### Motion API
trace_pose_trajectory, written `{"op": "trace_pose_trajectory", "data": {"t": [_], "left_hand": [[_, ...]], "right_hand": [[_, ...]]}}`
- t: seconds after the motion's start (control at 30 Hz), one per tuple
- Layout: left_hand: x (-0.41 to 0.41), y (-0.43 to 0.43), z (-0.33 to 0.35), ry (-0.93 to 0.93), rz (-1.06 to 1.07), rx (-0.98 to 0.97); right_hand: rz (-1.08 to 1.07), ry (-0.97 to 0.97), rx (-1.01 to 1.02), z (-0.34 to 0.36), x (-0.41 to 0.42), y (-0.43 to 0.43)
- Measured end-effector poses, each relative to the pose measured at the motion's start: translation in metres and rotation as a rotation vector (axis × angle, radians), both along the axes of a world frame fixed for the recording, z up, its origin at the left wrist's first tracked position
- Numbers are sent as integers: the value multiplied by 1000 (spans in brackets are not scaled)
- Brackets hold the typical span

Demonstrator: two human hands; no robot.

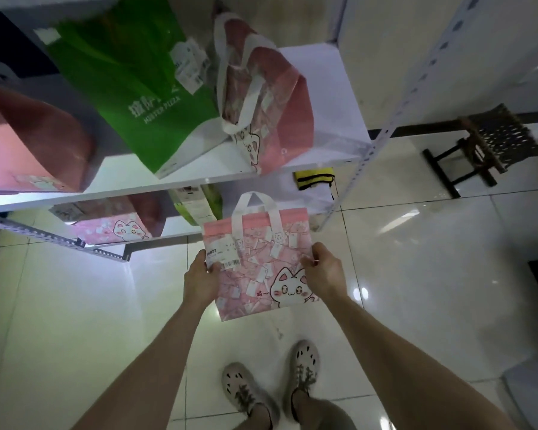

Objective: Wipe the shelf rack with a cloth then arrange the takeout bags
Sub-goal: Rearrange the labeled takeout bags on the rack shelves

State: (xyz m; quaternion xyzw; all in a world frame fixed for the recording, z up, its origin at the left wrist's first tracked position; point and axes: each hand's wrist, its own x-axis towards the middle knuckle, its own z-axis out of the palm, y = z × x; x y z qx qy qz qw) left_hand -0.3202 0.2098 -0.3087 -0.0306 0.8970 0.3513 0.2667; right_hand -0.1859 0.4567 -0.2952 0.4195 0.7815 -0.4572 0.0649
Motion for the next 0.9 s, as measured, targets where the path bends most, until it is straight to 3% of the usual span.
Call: {"op": "trace_pose_trajectory", "data": {"t": [0.37, 0.57, 0.9], "left_hand": [[-97, 74, -122, 134, 16, 138], [-160, 102, -175, 347, 14, 260], [-208, 115, -248, 536, 54, 341]], "right_hand": [[22, 109, 159, -125, -92, 66], [-21, 270, 248, -181, -155, 94], [-81, 568, 325, -275, -204, 102]]}}
